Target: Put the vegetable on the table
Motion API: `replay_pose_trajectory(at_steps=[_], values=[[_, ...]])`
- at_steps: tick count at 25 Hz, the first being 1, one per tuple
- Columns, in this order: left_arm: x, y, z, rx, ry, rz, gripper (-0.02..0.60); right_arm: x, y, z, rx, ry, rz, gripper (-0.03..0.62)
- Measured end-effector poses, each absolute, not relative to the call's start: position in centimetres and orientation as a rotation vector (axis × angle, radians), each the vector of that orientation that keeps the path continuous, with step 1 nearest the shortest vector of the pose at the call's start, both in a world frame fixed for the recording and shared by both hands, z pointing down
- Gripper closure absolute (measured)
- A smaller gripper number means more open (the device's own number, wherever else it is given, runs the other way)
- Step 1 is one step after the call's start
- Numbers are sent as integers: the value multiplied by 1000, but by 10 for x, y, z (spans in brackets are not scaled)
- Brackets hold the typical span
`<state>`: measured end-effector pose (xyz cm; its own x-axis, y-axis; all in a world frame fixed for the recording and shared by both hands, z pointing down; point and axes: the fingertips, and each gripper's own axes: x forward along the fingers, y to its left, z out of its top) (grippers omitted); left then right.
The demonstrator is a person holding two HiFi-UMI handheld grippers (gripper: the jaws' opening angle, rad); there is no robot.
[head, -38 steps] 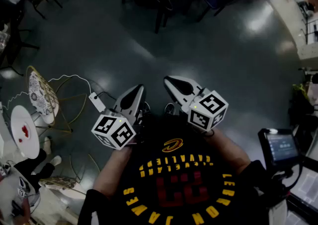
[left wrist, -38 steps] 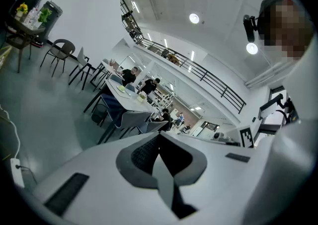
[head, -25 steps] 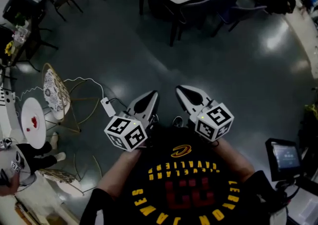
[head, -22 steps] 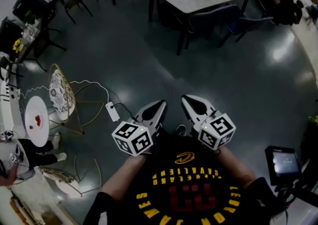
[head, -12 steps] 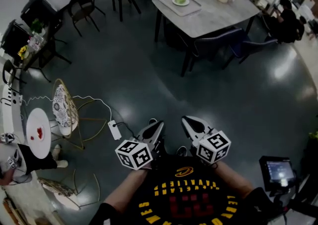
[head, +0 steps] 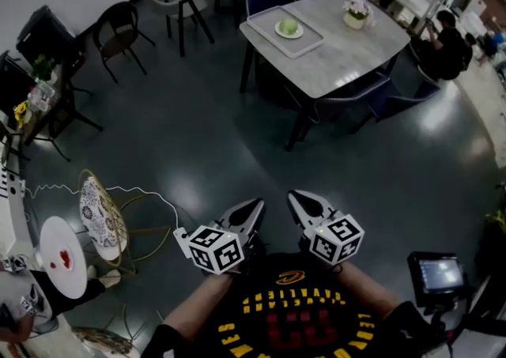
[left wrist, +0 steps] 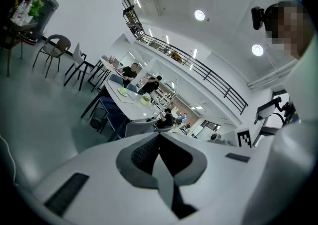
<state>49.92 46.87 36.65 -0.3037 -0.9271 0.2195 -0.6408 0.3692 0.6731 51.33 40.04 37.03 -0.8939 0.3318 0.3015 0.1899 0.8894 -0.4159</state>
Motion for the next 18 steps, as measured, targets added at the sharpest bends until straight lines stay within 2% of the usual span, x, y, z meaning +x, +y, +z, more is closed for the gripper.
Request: replay_pose_trajectory(at_steps=[18], values=[[329, 501, 384, 1206, -2069, -736, 581, 346, 423, 386, -453, -2609, 539, 589]])
